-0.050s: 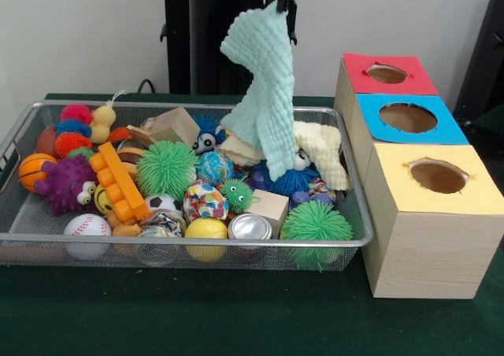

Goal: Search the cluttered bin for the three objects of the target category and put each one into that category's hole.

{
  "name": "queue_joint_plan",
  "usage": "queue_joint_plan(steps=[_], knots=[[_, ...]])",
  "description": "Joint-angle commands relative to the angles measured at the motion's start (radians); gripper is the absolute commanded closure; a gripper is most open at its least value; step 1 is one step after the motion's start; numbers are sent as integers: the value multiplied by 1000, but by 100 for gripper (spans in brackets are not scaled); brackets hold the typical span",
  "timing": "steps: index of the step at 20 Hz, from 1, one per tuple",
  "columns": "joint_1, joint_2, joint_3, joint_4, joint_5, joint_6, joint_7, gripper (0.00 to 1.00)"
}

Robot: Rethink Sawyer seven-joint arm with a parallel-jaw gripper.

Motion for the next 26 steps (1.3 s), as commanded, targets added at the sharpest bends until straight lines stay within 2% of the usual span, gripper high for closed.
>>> queue_joint_plan(steps=[1,6,7,9,13,19,23,24,26], knots=[[29,122,-17,37,7,-148,244,100],[57,125,-42,22,-11,-118,198,100],[59,126,-42,18,1,-77,192,100],[78,125,-56,-5,3,-59,194,100],[72,125,-63,-28,13,-58,177,100],[55,110,-62,-17,27,-62,153,100],[24,125,-37,7,27,-128,128,100],[6,121,-19,19,32,-141,109,0],[1,120,-18,15,31,-128,101,0]])
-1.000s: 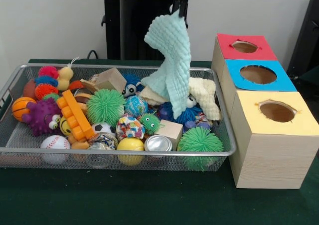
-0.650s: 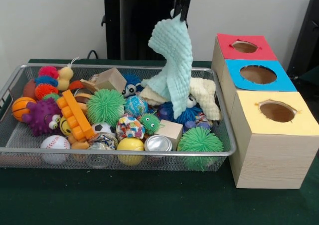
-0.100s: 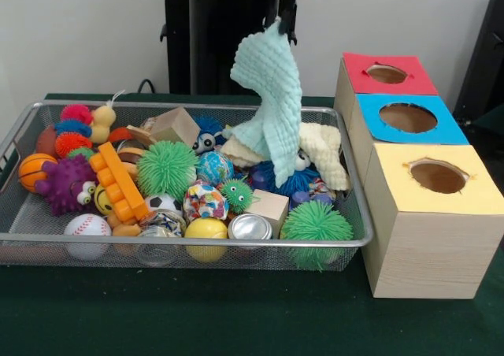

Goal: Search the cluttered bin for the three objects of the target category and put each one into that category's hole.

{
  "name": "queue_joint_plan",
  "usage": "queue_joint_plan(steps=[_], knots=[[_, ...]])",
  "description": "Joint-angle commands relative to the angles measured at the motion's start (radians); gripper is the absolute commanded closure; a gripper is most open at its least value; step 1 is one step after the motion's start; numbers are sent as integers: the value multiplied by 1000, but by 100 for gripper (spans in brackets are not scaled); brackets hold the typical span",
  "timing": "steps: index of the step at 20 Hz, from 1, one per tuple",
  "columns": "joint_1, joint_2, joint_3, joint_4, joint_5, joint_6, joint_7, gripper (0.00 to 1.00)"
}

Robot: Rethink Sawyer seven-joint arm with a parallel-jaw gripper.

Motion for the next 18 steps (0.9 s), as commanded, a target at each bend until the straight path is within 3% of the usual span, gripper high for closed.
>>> queue_joint_plan(steps=[1,5,12,18], knots=[[-65,24,51,14,30,-38,97,0],[-103,42,83,45,35,-129,105,0],[-157,71,107,56,25,-179,97,0],[-277,141,159,9,-2,-207,35,0]])
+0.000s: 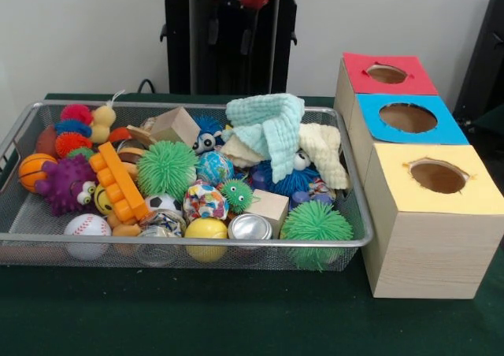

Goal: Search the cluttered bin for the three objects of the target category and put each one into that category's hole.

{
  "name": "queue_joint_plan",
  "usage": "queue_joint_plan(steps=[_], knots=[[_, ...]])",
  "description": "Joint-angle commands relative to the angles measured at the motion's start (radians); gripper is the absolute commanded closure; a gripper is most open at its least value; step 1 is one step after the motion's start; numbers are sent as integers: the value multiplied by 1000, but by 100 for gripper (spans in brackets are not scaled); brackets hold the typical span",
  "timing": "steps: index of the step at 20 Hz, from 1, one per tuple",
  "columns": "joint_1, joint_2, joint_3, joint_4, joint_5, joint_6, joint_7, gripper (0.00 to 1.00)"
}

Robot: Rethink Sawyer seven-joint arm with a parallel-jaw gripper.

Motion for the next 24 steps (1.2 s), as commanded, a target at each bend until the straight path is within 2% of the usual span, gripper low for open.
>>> queue_joint_plan(steps=[1,10,17,21,24], knots=[[-117,107,132,-9,-14,-60,24,0],[-154,169,149,-105,-43,-33,10,0],[-115,238,138,-249,13,84,43,0],[-115,258,146,-269,30,81,57,0],[-124,260,152,-255,45,66,73,0]])
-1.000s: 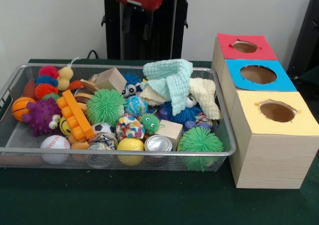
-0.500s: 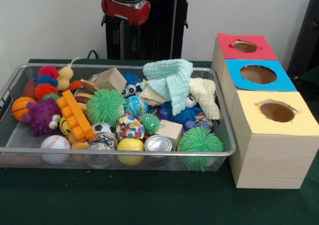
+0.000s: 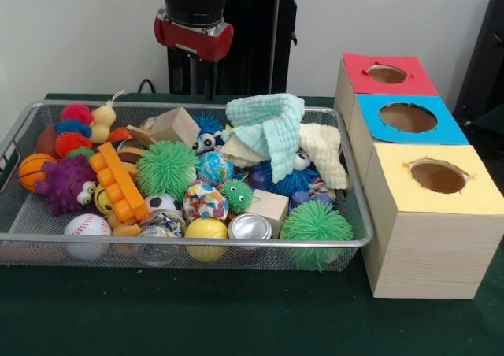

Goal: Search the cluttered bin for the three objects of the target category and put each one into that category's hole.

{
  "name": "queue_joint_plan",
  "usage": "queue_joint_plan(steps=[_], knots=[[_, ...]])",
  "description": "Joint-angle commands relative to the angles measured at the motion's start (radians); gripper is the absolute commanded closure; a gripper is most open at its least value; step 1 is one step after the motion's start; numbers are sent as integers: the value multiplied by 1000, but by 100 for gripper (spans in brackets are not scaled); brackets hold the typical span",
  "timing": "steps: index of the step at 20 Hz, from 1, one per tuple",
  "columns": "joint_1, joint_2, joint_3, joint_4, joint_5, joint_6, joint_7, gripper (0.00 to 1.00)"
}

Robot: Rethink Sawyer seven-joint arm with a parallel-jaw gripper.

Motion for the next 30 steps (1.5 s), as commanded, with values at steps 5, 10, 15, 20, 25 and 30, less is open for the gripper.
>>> queue_joint_plan(steps=[5,10,15,20,25,30], knots=[[-14,61,112,-127,50,93,73,0],[-17,69,112,-119,45,77,76,0],[-31,62,104,-94,44,74,78,0],[-43,62,106,-92,46,92,72,0],[-39,23,82,-41,55,118,95,0],[-19,15,63,-6,50,103,117,0]])
